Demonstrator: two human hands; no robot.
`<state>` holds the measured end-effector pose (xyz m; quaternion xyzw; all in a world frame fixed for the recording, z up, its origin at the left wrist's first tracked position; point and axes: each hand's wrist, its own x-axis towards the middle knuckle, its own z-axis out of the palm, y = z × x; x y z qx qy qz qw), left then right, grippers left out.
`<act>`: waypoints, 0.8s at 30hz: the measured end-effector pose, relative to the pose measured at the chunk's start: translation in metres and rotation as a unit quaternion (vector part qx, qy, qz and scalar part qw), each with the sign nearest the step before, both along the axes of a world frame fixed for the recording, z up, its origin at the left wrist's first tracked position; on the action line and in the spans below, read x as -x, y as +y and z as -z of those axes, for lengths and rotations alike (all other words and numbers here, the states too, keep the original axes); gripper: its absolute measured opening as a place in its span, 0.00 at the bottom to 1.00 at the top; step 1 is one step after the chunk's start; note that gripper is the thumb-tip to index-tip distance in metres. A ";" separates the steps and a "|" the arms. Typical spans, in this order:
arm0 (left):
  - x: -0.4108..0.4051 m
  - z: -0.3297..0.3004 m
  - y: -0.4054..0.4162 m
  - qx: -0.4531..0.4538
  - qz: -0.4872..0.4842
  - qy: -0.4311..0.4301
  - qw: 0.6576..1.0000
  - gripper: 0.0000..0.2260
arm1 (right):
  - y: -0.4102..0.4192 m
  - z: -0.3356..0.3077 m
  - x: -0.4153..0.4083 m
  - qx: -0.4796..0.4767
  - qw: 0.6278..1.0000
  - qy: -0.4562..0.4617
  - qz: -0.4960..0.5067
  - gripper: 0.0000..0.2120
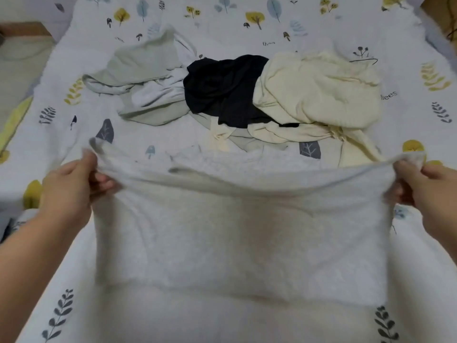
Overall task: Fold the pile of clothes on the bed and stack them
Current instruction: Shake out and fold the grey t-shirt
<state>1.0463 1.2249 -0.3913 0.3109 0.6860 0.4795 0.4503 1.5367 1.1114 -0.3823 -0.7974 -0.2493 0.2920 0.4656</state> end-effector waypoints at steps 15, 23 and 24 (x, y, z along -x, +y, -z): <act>-0.043 0.074 0.030 0.140 0.096 0.448 0.878 0.25 | 0.020 0.078 0.037 0.164 0.952 -0.238 -0.103 0.21; -0.027 0.080 -0.070 0.289 0.072 0.479 0.826 0.25 | -0.062 0.079 0.059 0.323 0.932 -0.109 -0.126 0.19; -0.026 0.081 -0.078 0.299 0.065 0.469 0.829 0.24 | -0.065 0.080 0.062 0.318 0.934 -0.099 -0.130 0.18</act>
